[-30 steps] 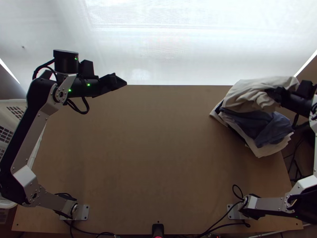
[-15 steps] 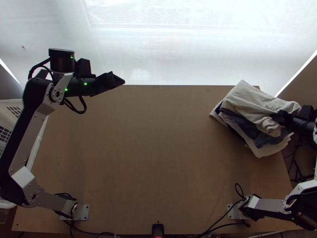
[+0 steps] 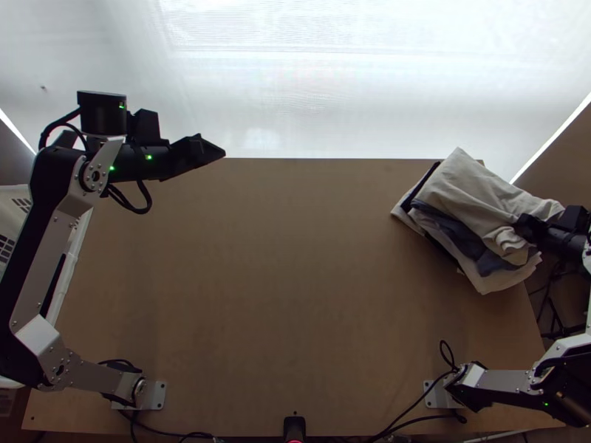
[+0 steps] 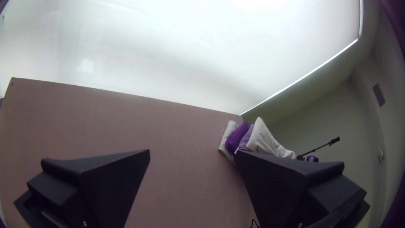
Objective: Fold the t-shirt
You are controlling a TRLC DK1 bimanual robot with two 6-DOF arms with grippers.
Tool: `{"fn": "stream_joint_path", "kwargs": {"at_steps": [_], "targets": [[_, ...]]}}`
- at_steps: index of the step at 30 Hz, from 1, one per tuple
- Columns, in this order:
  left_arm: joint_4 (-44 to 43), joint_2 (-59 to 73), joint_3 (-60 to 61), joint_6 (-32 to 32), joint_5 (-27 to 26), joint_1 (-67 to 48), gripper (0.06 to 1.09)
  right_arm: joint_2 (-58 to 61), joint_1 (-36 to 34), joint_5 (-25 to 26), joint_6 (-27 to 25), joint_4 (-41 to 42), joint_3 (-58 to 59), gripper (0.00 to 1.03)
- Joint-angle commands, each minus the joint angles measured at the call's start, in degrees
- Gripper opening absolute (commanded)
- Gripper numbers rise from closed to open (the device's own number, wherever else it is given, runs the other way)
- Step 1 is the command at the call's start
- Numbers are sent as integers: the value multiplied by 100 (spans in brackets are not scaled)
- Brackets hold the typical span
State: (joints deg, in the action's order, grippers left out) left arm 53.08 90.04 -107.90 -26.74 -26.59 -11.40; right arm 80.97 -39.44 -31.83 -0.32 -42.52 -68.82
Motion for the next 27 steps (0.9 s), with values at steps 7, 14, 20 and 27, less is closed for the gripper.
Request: {"fn": "stream_joint_path", "kwargs": {"at_steps": [7, 14, 20, 27], "targets": [[36, -4, -30, 20, -22, -12, 105, -301, -266, 459, -3, 192, 79, 61], [36, 14, -47, 20, -31, -3, 105, -872, -248, 1074, -118, 218, 35, 99], [45, 22, -47, -33, -31, -82, 105, -1496, -187, 1935, -170, 1062, 448, 99], [45, 22, -74, -59, -31, -161, 105, -1716, 112, 2261, -267, 1176, 61, 97]]}}
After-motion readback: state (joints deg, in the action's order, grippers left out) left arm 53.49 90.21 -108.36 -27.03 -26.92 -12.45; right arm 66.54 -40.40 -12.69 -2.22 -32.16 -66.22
